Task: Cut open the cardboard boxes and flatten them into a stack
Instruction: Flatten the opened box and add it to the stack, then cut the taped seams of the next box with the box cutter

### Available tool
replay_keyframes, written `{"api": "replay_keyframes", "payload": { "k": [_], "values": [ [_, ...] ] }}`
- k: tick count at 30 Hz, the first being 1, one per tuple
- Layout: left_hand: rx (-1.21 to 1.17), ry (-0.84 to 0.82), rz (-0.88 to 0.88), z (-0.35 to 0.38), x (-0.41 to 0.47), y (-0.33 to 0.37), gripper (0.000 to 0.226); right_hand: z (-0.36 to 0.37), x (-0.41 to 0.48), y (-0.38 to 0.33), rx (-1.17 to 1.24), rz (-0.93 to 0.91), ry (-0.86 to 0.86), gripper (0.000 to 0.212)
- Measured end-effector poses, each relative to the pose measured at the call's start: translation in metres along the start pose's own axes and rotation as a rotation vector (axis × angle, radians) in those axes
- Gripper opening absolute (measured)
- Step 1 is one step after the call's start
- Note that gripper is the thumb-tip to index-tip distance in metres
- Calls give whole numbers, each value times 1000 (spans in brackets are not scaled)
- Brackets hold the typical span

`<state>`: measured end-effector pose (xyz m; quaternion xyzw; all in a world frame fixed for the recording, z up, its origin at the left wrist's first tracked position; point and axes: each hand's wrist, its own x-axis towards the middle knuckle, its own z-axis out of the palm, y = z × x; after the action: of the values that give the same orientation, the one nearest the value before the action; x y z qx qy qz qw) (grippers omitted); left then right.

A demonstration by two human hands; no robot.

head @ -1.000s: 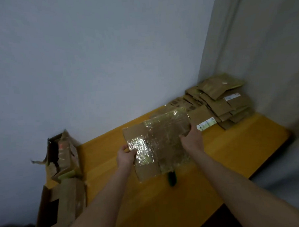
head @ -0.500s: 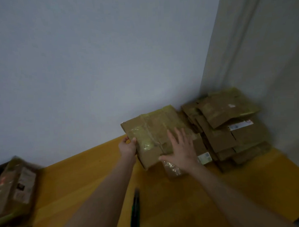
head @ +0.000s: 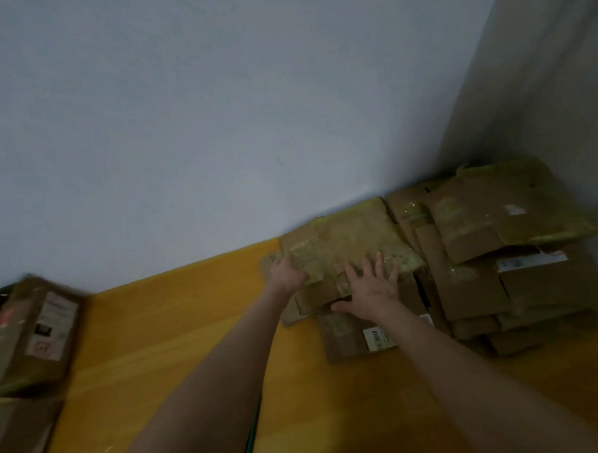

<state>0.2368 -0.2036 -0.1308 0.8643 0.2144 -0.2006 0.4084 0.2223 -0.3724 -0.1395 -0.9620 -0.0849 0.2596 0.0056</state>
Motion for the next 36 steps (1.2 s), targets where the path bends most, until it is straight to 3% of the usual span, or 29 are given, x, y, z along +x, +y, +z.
{"api": "replay_keyframes", "payload": {
  "k": [2, 8, 18, 25, 28, 33, 36],
  "values": [
    [204, 47, 96, -5, -11, -12, 56, -3, 0, -10, 18, -29, 43, 97],
    [413, 99, 28, -41, -50, -59, 57, -14, -2, -74, 72, -100, 202, 55],
    [378, 290, -11, -187, -94, -191, 65, 1, -41, -279, 131, -306, 167, 51],
    [586, 611, 198, -291, -104, -296, 89, 40, -57, -428, 250, -242, 97, 53],
    [556, 693, 86, -340, -104, -336, 101, 62, -73, -482, 404, -257, 12, 56],
    [317, 539, -198, -377, -91, -376, 114, 77, -81, -514, 533, -161, -35, 52],
    [166, 478, -190, -379, -84, -388, 114, 82, -83, -506, 580, -97, -57, 46]
  ]
}}
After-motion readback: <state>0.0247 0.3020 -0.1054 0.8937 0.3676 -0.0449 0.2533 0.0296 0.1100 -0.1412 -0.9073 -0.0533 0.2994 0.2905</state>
